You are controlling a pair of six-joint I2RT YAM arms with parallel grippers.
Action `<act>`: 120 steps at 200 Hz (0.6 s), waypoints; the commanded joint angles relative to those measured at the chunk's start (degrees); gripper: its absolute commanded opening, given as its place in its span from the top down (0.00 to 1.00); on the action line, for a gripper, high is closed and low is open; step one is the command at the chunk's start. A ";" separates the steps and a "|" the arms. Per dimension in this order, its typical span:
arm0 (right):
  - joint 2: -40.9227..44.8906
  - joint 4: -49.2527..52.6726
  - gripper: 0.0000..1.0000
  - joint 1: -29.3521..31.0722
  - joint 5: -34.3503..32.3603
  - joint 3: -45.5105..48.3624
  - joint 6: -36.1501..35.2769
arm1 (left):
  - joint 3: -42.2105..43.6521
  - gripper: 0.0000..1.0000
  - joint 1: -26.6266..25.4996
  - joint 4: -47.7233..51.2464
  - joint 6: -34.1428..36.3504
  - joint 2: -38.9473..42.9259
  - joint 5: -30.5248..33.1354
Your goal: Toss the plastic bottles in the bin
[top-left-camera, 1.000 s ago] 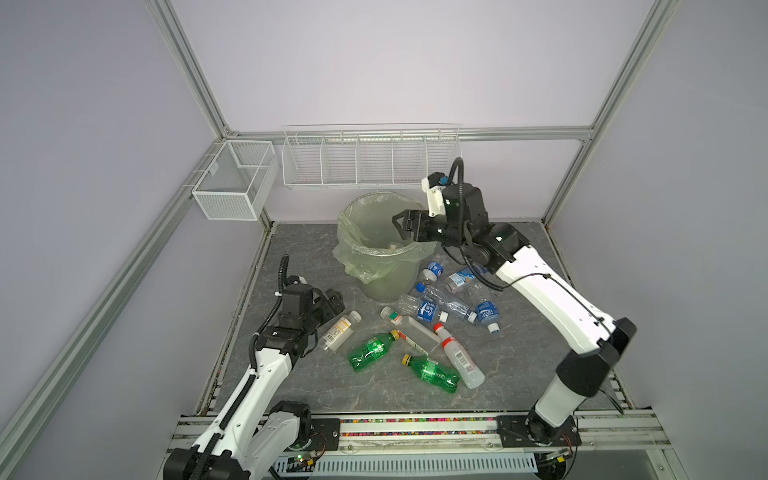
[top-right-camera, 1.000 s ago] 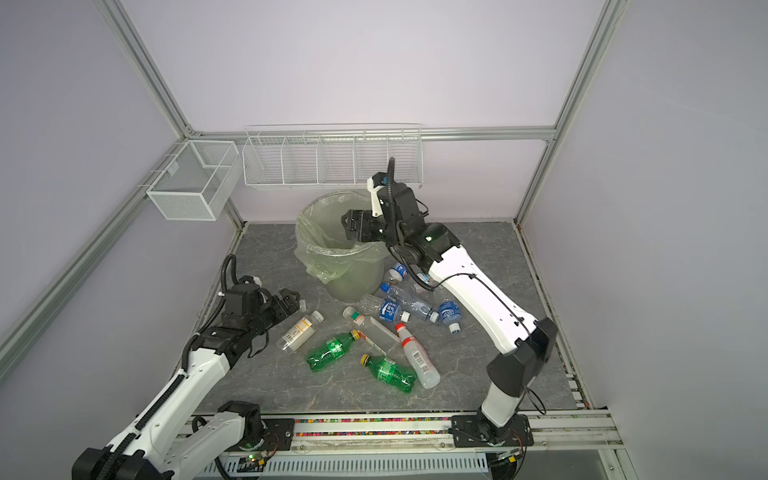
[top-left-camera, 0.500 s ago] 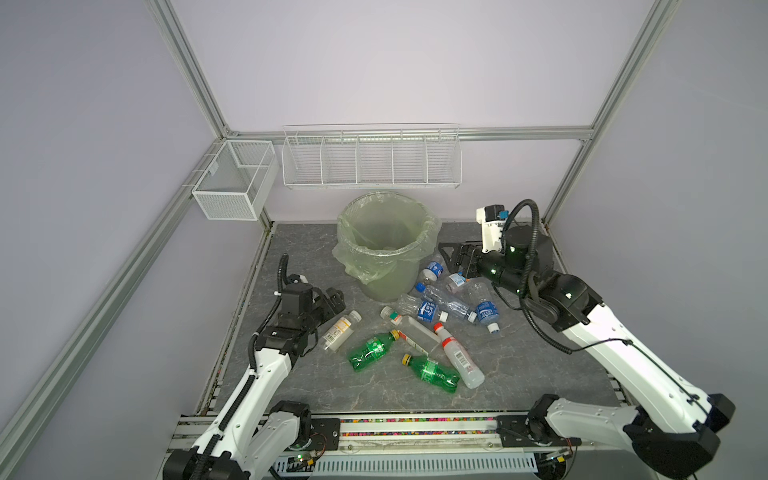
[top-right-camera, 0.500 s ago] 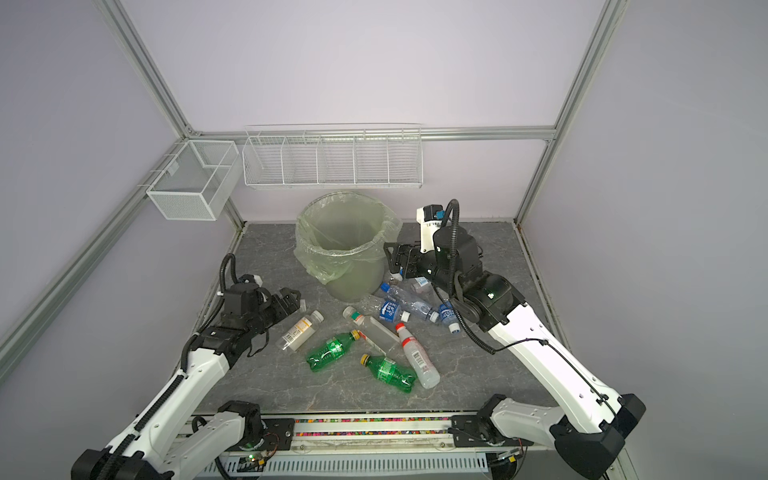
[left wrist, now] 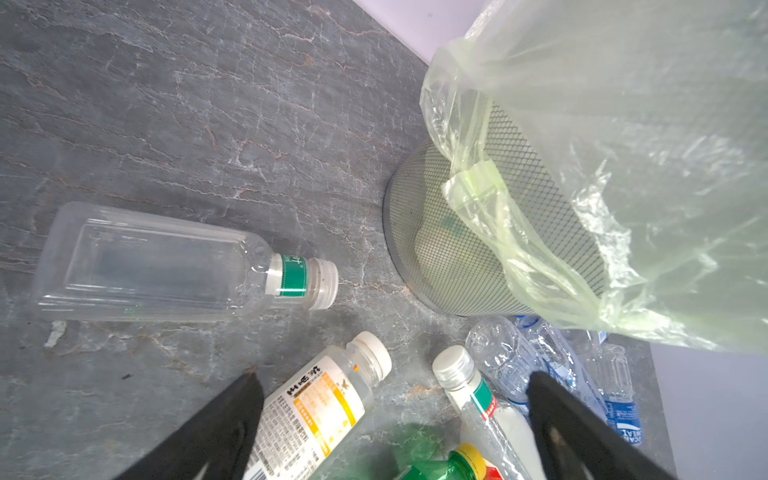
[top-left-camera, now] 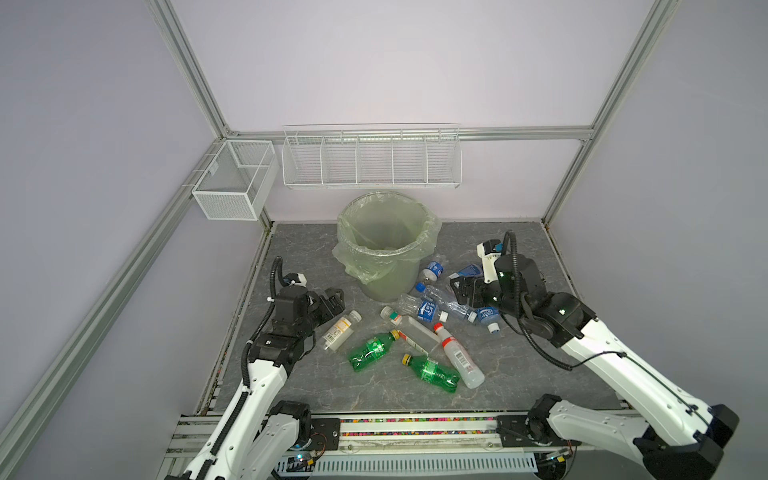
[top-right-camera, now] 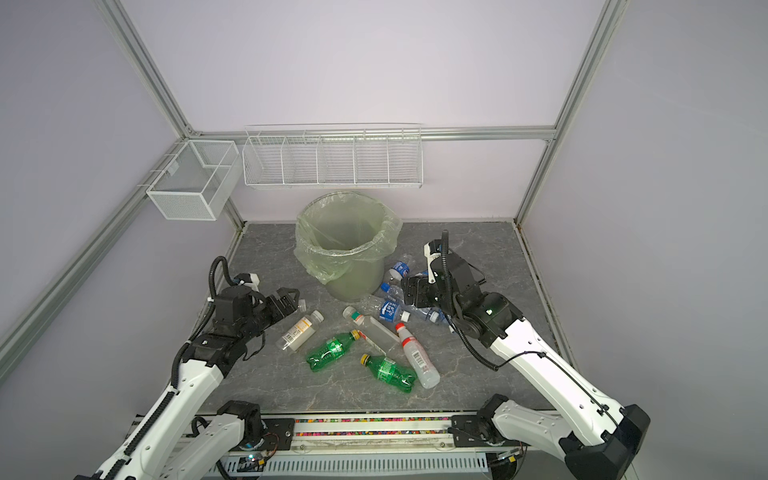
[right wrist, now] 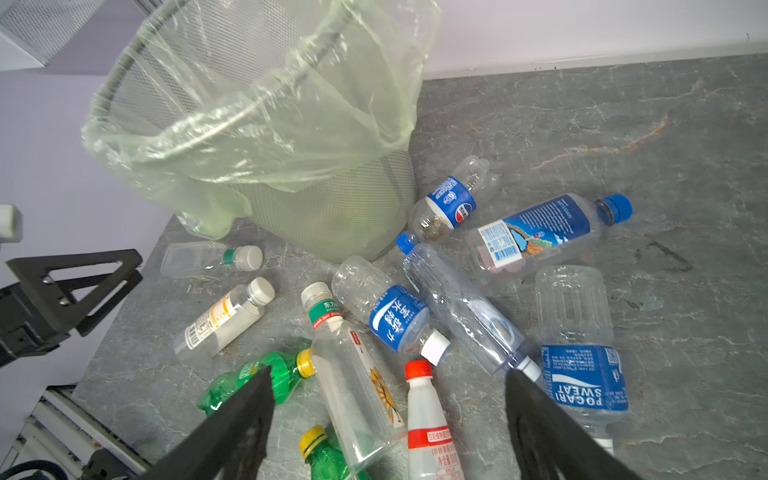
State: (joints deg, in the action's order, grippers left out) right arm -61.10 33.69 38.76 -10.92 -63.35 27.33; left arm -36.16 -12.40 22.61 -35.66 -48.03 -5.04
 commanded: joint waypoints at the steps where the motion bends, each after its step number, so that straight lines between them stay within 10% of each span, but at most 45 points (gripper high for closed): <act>1: 2.53 -0.55 0.12 -0.20 -0.54 4.88 2.71 | -1.87 0.01 -0.13 2.85 1.71 -0.09 -1.05; 120: 7.11 0.72 0.12 -0.19 -0.93 14.30 5.14 | -0.32 0.01 -0.21 8.23 0.17 -3.45 5.24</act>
State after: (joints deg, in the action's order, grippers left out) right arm -54.68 34.89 38.72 -10.72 -51.29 31.53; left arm -36.10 -12.40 27.33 -35.35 -50.52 -2.79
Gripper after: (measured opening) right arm 0.880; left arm 0.993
